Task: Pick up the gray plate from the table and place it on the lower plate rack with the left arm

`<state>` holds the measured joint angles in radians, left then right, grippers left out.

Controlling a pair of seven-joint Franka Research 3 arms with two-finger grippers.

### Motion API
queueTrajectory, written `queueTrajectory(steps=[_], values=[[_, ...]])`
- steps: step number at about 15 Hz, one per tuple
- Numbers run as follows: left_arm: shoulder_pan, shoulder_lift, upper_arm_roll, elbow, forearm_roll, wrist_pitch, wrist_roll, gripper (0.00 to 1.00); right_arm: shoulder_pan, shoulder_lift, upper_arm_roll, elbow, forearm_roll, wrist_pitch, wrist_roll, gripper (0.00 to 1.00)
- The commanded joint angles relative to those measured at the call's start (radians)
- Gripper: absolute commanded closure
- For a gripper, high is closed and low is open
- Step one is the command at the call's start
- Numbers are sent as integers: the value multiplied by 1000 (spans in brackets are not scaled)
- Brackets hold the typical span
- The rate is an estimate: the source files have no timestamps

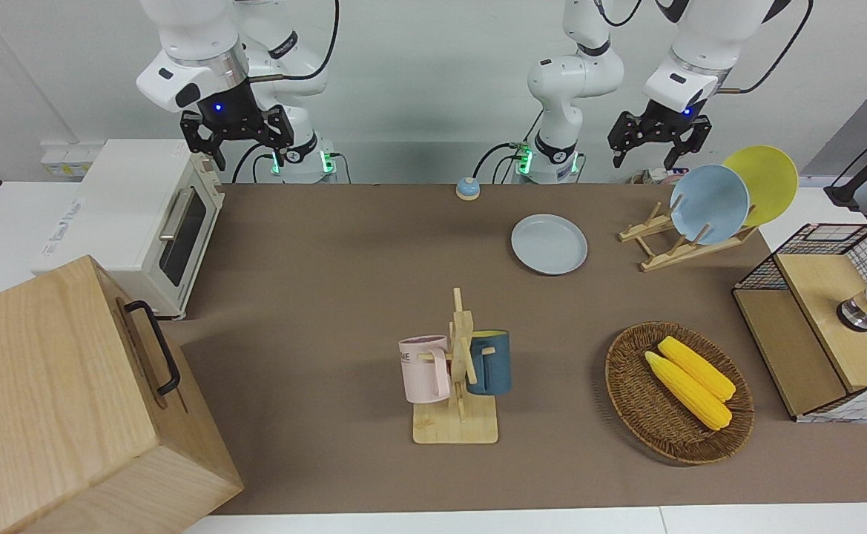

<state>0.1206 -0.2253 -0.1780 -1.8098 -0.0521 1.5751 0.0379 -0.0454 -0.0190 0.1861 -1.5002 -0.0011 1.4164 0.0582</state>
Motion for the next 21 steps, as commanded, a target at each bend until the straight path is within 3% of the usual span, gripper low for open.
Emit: queueTrajectory(steps=[1,4,12,21], values=[[-9,6,8,-5,-14,6,-13,5,-10,-2,6,6,10,-14,0,11],[-6,1,8,-66,-9,75,-21,5,-10,-2,6,6,10,-14,-1,13],[-12,-65,8,-382,-6,334,-44,7,-10,-2,6,6,10,-14,0,13],[-15,-86,-3,-608,-6,552,-44,9,-10,-2,6,6,10,-14,0,11]])
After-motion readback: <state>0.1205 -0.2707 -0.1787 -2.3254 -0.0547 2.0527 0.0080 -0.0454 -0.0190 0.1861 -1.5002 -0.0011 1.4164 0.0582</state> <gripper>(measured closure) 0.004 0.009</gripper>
